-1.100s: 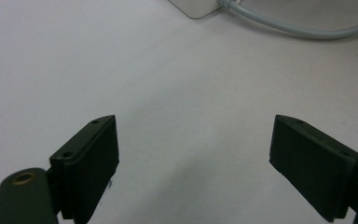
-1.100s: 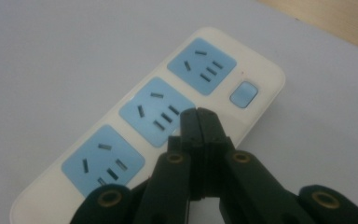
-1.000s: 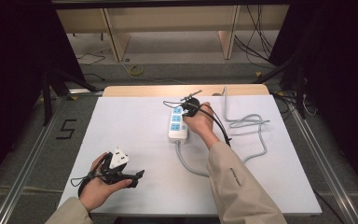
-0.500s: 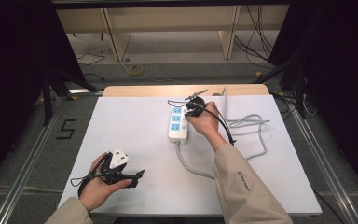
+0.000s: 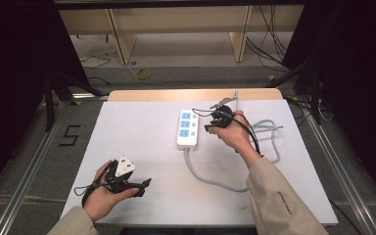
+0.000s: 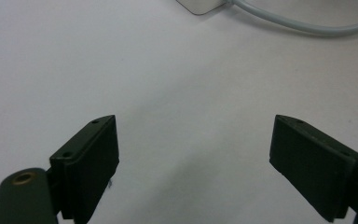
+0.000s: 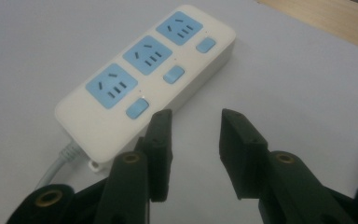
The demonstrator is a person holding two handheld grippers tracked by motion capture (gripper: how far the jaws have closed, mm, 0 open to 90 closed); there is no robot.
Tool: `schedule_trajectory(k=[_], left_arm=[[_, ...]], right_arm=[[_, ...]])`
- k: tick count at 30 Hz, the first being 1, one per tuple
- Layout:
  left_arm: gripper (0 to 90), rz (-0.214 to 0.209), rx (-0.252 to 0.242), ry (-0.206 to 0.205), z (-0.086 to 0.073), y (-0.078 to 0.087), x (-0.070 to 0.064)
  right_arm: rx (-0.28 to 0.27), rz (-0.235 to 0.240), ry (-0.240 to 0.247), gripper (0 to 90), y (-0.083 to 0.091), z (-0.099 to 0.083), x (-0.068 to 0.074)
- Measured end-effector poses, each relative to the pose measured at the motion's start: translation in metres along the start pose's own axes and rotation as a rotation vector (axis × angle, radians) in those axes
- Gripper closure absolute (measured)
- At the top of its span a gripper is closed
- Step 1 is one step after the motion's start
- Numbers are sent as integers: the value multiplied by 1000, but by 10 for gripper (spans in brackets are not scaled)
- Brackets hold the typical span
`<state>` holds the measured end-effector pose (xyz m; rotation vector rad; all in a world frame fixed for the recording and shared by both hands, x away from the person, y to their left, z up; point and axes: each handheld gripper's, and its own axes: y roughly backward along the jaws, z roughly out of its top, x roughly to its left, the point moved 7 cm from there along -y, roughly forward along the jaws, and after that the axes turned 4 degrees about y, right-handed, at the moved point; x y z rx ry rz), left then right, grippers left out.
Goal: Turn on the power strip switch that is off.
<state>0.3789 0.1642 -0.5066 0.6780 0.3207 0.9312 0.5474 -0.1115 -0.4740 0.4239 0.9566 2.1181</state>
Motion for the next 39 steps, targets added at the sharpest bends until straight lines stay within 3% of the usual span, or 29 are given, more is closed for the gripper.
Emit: schedule_trajectory(k=[3,12,20,26,32,39], left_arm=[[152,0,3,2,0,0,0],[152,3,6,2,-1,-1,0],[152,6,11,-1,-1,-1,1],[152,7,3,0,0,0,1],[152,6,-2,-6,0,2,0],[152,7,-6,-7,0,3,0]], right_arm=[[-22,7,-16,581,11,-8,-4],[-25,5,0,494,38,-41,-8],[-108,19,-17,438,63,-69,-7],[-171,47,-18,406,85,-93,4],[-196,53,-10,370,98,-120,18],[-225,59,-6,348,110,-133,29]])
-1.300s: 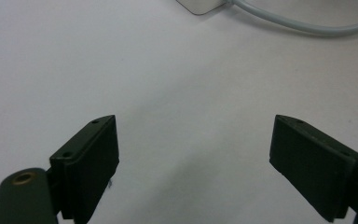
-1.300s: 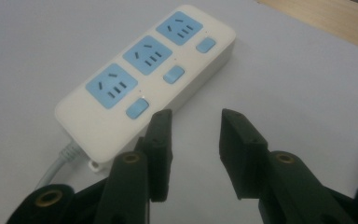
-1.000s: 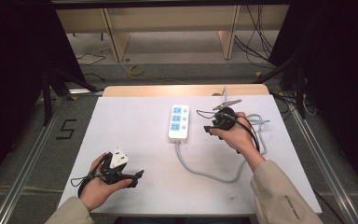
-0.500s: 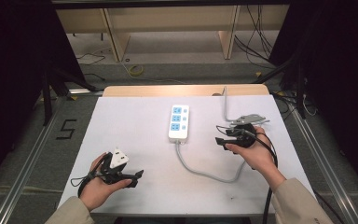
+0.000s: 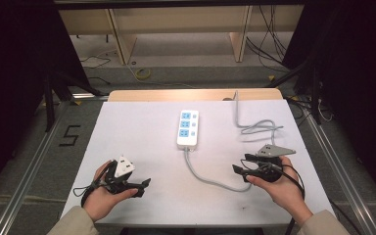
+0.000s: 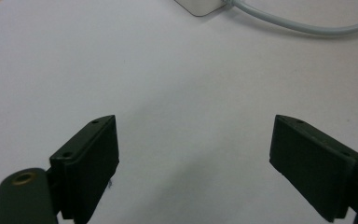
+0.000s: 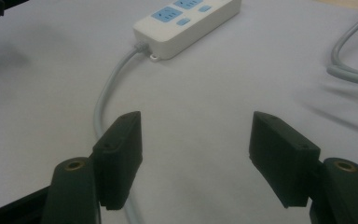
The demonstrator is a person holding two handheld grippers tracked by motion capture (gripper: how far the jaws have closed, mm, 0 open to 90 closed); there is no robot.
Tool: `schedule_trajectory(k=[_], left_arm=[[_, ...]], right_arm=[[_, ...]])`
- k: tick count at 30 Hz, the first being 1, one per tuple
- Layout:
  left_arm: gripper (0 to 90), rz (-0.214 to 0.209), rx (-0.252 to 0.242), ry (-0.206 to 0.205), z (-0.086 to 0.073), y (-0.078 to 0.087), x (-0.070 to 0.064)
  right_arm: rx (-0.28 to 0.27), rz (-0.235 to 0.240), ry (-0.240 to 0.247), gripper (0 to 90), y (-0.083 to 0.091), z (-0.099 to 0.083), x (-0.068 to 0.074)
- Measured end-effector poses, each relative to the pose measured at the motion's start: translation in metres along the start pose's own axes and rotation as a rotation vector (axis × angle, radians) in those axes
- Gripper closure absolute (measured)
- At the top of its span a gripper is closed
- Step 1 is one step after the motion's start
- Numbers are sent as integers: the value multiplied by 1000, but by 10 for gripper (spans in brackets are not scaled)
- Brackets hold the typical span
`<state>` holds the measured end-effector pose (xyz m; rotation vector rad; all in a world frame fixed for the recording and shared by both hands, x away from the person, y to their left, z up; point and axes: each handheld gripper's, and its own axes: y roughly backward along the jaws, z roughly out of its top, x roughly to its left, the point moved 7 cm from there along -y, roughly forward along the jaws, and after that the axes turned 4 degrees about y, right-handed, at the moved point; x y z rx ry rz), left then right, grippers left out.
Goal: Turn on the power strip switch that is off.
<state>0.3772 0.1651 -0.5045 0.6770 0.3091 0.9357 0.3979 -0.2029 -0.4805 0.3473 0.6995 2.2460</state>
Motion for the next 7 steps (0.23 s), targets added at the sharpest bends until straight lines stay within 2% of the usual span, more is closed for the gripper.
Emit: schedule_trajectory(k=[7], left_arm=[[153,-11,6,1,0,-1,-3]], right_arm=[[-11,-9,-10,336,5,-4,-2]])
